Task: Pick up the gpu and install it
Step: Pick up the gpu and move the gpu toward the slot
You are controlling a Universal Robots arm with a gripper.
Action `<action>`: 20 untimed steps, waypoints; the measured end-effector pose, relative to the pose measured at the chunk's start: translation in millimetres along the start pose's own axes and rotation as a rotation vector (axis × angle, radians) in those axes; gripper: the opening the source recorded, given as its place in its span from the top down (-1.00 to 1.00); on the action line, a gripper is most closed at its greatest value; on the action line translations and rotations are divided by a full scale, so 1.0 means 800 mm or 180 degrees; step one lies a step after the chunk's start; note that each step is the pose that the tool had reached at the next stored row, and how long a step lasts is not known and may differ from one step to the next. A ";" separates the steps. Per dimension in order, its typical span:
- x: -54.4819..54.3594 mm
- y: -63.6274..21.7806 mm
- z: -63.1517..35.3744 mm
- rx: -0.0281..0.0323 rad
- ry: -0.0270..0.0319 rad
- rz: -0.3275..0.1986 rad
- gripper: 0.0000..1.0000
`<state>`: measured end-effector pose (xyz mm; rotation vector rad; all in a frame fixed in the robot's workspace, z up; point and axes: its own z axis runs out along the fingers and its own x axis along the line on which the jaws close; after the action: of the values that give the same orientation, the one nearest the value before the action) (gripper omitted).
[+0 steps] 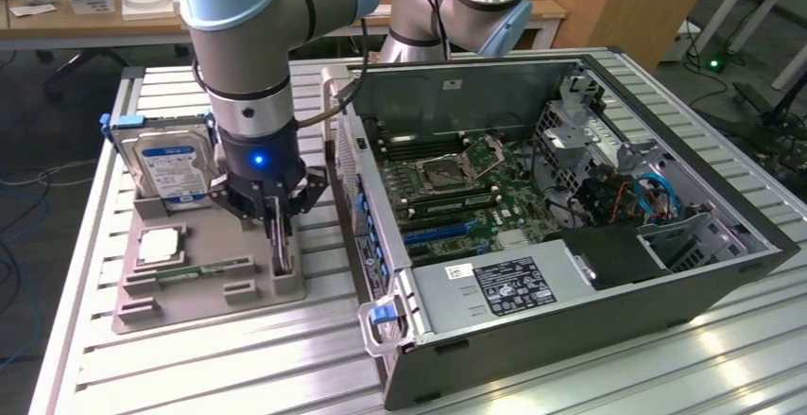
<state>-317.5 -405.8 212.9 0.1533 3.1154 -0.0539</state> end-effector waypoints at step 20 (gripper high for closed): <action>-0.002 -0.003 -0.090 -0.0099 0.0016 0.0003 0.44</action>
<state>-317.8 -405.7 285.0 0.1546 3.1192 -0.0051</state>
